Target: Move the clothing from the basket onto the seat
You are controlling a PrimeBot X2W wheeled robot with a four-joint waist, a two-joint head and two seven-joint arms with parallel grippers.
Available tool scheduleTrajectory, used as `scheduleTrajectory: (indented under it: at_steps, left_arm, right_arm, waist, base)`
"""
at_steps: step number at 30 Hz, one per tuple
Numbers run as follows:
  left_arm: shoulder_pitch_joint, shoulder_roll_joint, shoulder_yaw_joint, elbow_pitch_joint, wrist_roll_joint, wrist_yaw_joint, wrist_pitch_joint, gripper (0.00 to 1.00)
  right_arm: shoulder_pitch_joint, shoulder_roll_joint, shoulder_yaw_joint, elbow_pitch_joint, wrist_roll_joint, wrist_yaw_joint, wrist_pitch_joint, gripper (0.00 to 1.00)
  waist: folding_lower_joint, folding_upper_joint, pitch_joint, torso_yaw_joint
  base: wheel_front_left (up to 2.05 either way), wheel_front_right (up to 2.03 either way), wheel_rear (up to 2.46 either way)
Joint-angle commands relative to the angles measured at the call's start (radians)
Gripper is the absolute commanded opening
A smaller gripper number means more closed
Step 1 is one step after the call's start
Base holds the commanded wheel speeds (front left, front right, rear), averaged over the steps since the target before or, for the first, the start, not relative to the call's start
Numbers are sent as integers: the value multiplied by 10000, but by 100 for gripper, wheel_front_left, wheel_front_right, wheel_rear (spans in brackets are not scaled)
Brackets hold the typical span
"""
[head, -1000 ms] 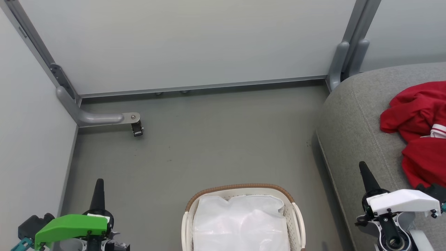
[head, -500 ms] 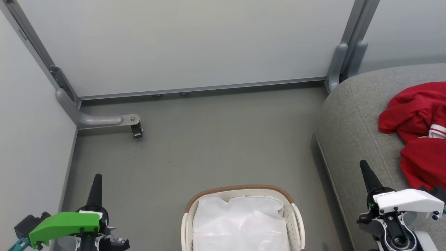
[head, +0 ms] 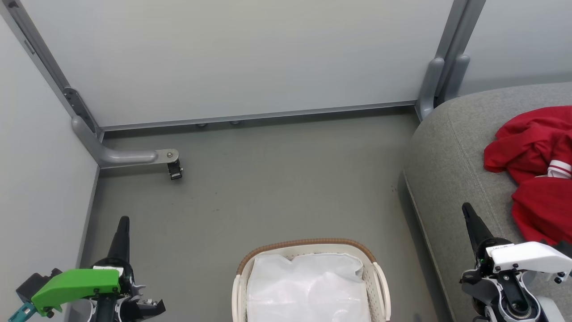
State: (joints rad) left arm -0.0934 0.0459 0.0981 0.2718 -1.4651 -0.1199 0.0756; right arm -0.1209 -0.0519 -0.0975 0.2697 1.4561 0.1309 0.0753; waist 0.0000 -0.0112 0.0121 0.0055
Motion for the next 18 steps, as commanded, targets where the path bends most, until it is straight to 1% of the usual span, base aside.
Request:
scheduleTrajectory:
  at_steps: [1, 18]
  left_arm:
    - [-206, 65, 64, -66, -243, -53, 63, 0]
    - [-266, 73, 179, -231, -1343, -131, 384, 0]
  right_arm:
    - [80, -22, -60, -82, 226, -2, 71, 0]
    - [105, 3, -189, -212, 1418, -3, 395, 0]
  waist:
    - [0, 94, -8, -4]
    - [0, 109, -95, -47]
  base:
    - [0, 0, 0]
    - [0, 0, 0]
